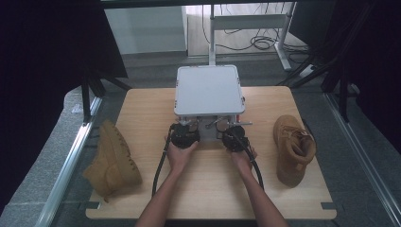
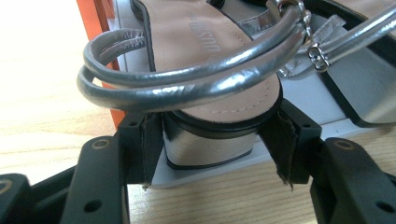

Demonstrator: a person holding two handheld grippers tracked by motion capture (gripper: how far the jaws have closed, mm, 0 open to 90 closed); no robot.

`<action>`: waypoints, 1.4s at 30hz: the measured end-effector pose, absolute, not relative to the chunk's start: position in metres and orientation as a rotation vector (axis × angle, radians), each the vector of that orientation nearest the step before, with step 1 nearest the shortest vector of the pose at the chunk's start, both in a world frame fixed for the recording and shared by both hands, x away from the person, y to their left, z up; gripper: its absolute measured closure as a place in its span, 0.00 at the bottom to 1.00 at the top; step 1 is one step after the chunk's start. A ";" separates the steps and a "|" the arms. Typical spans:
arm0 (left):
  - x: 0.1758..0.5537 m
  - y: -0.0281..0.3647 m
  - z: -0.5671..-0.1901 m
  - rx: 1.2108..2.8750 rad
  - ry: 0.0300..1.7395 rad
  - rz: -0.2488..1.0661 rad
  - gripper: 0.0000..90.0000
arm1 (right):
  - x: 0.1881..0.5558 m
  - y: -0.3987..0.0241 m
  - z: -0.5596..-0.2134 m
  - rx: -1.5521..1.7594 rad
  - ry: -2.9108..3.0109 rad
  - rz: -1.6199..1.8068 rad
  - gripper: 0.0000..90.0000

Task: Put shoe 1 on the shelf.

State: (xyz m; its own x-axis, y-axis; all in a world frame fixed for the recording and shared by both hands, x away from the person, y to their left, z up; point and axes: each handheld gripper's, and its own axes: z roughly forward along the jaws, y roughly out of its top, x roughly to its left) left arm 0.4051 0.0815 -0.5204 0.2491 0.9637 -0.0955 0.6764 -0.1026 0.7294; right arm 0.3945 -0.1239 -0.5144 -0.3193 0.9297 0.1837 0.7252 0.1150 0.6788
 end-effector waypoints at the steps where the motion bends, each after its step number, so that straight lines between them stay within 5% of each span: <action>1: 0.405 0.082 -0.520 1.852 1.497 0.545 0.45 | 0.395 -0.124 -0.514 1.627 2.109 1.012 1.00; 25: 0.380 0.105 -0.502 1.856 1.416 0.484 0.39 | 0.378 -0.143 -0.498 1.555 2.097 1.056 0.99; 28: 0.375 0.113 -0.497 1.850 1.394 0.495 0.43 | 0.377 -0.149 -0.496 1.569 2.077 1.054 0.99; 35: 0.374 0.131 -0.497 1.845 1.414 0.481 0.77 | 0.381 -0.159 -0.496 1.595 2.046 1.037 0.99; 42: 0.383 0.140 -0.504 1.834 1.446 0.435 0.95 | 0.387 -0.160 -0.498 1.597 2.003 1.023 0.99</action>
State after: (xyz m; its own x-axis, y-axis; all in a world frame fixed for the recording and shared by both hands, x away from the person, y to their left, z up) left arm 0.3826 0.1399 -0.5038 0.3051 0.9354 -0.1788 0.6815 -0.0833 0.7270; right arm 0.3872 -0.1600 -0.4981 -0.2815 0.9490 0.1423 0.6719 0.0891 0.7352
